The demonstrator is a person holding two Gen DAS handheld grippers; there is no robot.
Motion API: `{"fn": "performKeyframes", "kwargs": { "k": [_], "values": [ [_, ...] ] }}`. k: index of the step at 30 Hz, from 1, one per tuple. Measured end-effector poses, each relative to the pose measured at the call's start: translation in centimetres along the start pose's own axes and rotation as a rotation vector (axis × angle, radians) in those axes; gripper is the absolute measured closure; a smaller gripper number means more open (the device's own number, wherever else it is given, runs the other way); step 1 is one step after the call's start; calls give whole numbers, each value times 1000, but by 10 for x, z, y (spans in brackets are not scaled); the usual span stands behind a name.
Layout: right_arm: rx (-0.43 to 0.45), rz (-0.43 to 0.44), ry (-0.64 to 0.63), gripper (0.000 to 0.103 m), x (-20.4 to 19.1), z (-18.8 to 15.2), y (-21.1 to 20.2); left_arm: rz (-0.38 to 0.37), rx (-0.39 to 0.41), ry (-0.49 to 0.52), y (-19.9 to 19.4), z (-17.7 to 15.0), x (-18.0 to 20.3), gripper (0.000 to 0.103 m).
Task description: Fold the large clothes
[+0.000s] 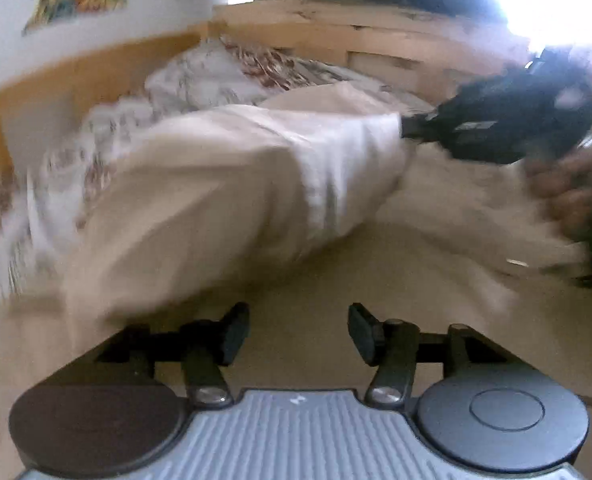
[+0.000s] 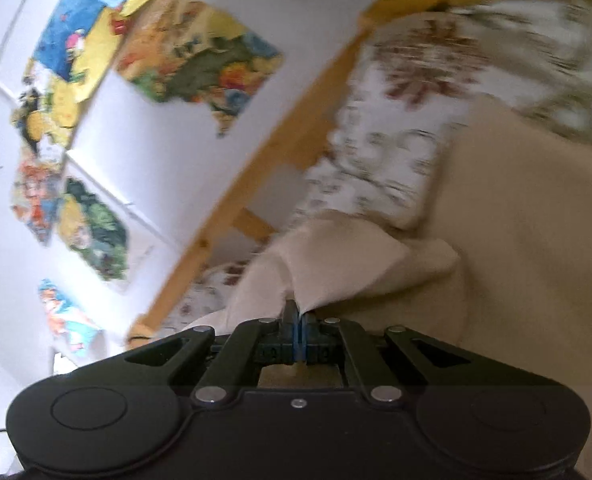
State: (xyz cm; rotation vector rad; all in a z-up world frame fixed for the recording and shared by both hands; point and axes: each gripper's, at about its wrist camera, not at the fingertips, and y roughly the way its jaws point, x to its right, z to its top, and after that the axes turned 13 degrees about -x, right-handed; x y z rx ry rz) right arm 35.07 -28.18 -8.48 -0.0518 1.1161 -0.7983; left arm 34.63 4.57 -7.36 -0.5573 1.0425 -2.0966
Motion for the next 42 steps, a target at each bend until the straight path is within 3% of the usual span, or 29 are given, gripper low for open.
{"fn": "performKeyframes", "kwargs": {
  "k": [3, 7, 12, 15, 16, 17, 19, 21, 25, 28, 30, 32, 33, 36, 37, 38, 40, 42],
  "values": [
    [11, -55, -9, 102, 4, -21, -3, -97, 9, -153, -29, -30, -7, 32],
    [-39, -127, -104, 102, -6, -31, 5, -173, 107, -471, -55, -50, -42, 26],
    [-82, -224, -163, 98, -7, -40, 15, -224, 231, -774, -55, -42, -96, 25],
    [-109, -206, -163, 82, -6, -41, 15, -278, 230, -860, -42, -32, -118, 25],
    [-112, -186, -153, 70, -5, -40, 13, -309, 216, -898, -38, -35, -127, 25],
    [-99, -170, -149, 64, -5, -38, 10, -335, 200, -941, -31, -33, -134, 25],
    [-67, -131, -146, 36, -4, -35, 2, -377, 185, -1030, -17, -33, -146, 25],
    [-47, -88, -123, 19, -1, -30, -2, -401, 158, -1117, -6, -36, -156, 25],
    [-10, -34, -28, 12, 12, -13, -3, -456, 117, -1262, 20, -45, -173, 23],
    [38, -25, 82, 11, 30, 7, 4, -423, 112, -1281, 28, -41, -181, 24],
    [62, 2, 188, 14, 45, 15, 8, -379, 113, -1244, 28, -34, -181, 32],
    [67, 4, 226, 20, 52, 18, 13, -310, 126, -1165, 22, -25, -177, 61],
    [60, -30, 217, 29, 51, 19, 17, -289, 145, -1122, 18, -21, -174, 69],
    [58, -137, 154, 64, 46, 18, 29, -202, 216, -992, 5, -9, -159, 91],
    [65, -142, 132, 77, 44, 17, 31, -145, 243, -936, -4, -4, -152, 99],
    [71, -138, 101, 85, 41, 17, 33, -89, 277, -868, -11, 2, -144, 101],
    [108, -166, -32, 94, 24, 15, 31, 13, 345, -698, -25, 14, -126, 101],
    [158, -238, -214, 95, 0, 12, 28, 121, 366, -583, -28, 20, -109, 101]
  ]
}}
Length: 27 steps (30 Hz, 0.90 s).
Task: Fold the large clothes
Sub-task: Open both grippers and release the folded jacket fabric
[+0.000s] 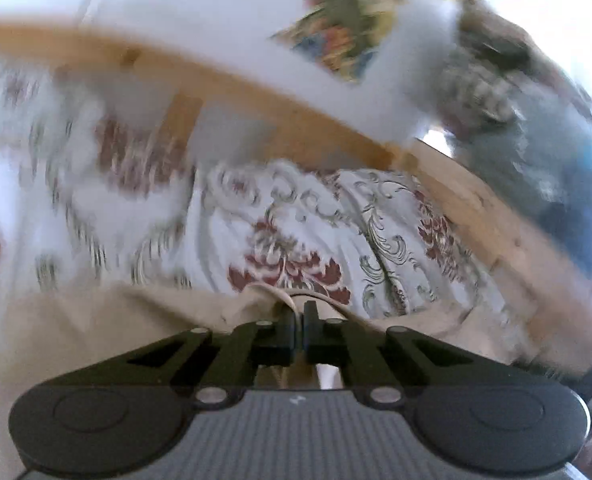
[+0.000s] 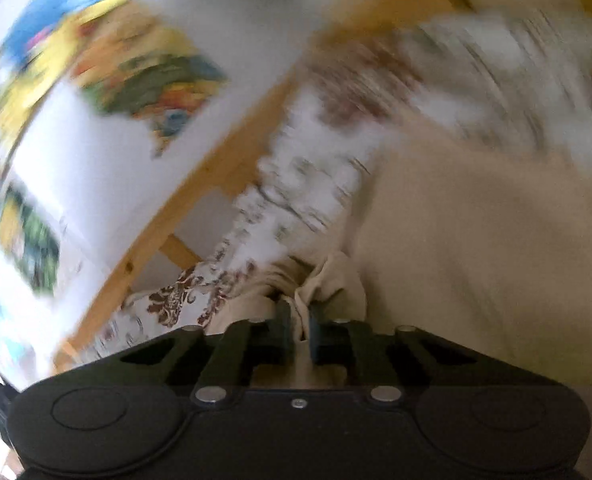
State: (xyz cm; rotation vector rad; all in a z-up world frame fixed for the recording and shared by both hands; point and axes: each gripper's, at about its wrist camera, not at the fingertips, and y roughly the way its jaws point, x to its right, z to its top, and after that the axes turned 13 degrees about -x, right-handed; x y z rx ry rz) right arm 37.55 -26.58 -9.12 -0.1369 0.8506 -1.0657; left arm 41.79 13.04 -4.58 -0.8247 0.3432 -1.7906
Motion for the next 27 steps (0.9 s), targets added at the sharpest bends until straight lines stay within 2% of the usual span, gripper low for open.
{"fn": "performKeyframes", "kwargs": {
  "k": [2, 6, 8, 10, 11, 12, 13, 14, 15, 17, 19, 21, 24, 25, 27],
  "values": [
    [14, -72, -99, 95, -10, 0, 1, 82, -17, 54, 6, -10, 7, 101],
    [-20, -207, -169, 95, -3, -9, 23, 180, -124, 42, 26, -32, -1, 101],
    [-37, -221, -149, 94, 0, -7, 31, 170, -163, 1, 25, -35, -12, 99],
    [-44, -239, -154, 86, -1, -7, 29, 119, -174, -53, 13, -32, -20, 98],
    [-54, -254, -159, 81, -4, -6, 27, 112, -159, -63, 6, -30, -20, 94],
    [-51, -274, -169, 66, -7, -6, 23, 112, -140, -63, -4, -29, -20, 90],
    [-40, -304, -195, 47, -11, -4, 19, 122, -117, -64, -11, -26, -18, 72],
    [-22, -340, -234, 38, -17, -2, 16, 134, -84, -63, -20, -25, -15, 50],
    [-2, -369, -265, 27, -22, -1, 13, 150, -54, -58, -26, -24, -12, 42],
    [40, -387, -316, 22, -32, 1, 9, 169, -7, -31, -32, -19, -1, 38],
    [58, -370, -363, 7, -43, 1, 10, 130, -4, -16, -24, -10, 11, 35],
    [73, -357, -445, 5, -57, -6, 15, 81, 1, -5, -10, -6, 26, 29],
    [68, -363, -542, 5, -71, -20, 26, 96, -22, 19, 23, -7, 45, 21],
    [66, -381, -552, 5, -71, -24, 30, 112, -39, 44, 36, -10, 50, 21],
    [37, -470, -545, 5, -65, -31, 41, 215, -77, 80, 59, -18, 58, 21]
  ]
}}
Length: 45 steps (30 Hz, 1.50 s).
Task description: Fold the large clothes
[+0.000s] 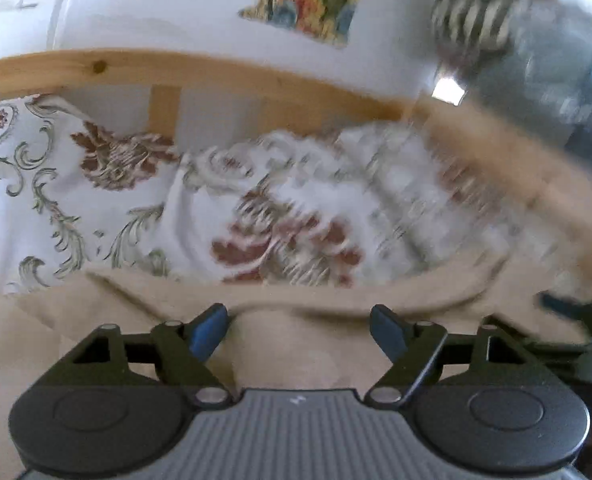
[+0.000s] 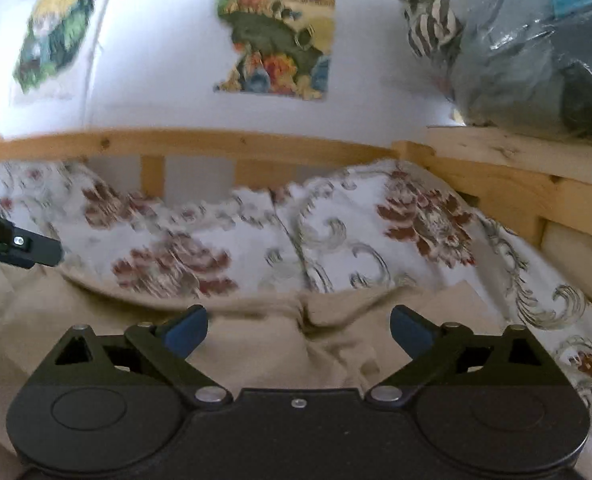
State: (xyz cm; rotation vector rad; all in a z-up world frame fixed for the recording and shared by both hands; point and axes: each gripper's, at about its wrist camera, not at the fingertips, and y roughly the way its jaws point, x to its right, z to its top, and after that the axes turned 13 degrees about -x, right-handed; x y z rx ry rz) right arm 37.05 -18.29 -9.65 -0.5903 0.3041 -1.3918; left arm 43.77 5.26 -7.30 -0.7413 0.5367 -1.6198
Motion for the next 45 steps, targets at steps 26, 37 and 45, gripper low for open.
{"fn": "performKeyframes", "kwargs": {
  "k": [26, 37, 45],
  "values": [
    [-151, -235, 38, 1, 31, -1, 21, 158, -19, -74, 13, -10, -14, 9],
    [-29, -150, 44, 1, 44, 13, 10, 218, 68, -186, -31, -21, -43, 13],
    [-180, -298, 2, 1, 50, 3, 34, 331, -137, -144, -8, -33, -55, 18]
  ]
}}
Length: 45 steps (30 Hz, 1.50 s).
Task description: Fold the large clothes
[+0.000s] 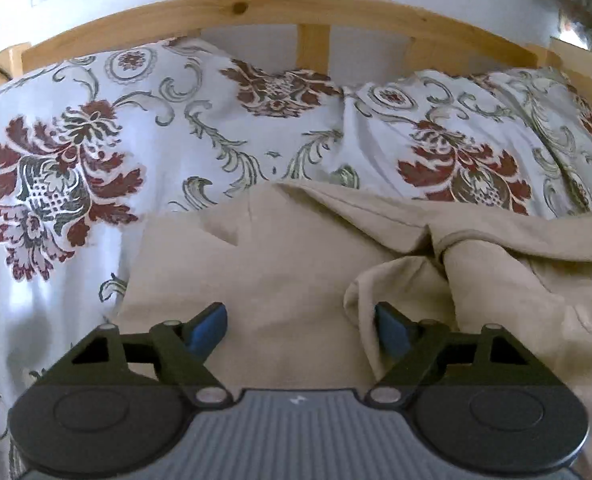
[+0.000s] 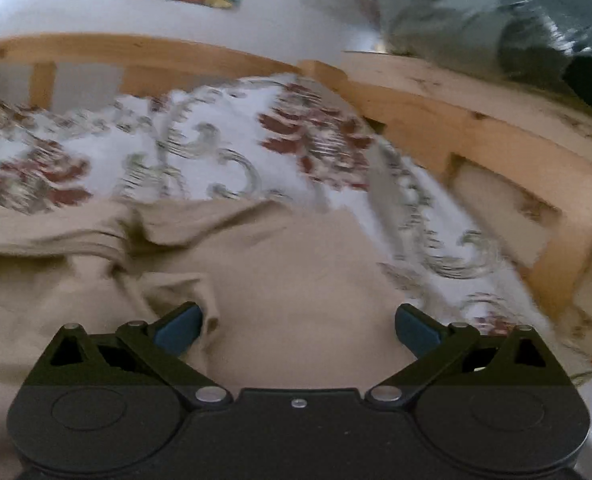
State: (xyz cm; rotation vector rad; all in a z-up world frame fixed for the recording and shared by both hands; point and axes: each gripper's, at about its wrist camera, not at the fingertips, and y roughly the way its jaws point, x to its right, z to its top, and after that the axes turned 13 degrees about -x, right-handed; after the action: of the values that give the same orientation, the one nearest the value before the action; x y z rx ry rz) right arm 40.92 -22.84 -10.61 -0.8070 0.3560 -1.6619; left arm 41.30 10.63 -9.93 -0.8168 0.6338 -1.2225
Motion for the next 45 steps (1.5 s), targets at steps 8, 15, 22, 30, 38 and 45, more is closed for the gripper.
{"fn": "performKeyframes", "kwargs": {
  "k": [8, 15, 22, 30, 38, 45],
  "values": [
    [-13, -59, 71, 3, 14, -7, 1, -6, 20, -42, -10, 3, -6, 18],
    [81, 88, 32, 1, 3, 6, -19, -152, 249, 46, -39, 20, 17, 13],
    [-16, 24, 21, 1, 1, 2, 5, -16, 163, 119, -1, 22, 46, 12],
    [93, 83, 31, 1, 6, 22, -33, -172, 226, -5, -23, 26, 23, 11],
    [55, 225, -125, 1, -57, 35, -6, -41, 166, 149, 6, 17, 67, 7],
    [59, 208, -142, 1, -64, 20, 0, -142, 141, 103, 16, 21, 44, 2]
  ]
}}
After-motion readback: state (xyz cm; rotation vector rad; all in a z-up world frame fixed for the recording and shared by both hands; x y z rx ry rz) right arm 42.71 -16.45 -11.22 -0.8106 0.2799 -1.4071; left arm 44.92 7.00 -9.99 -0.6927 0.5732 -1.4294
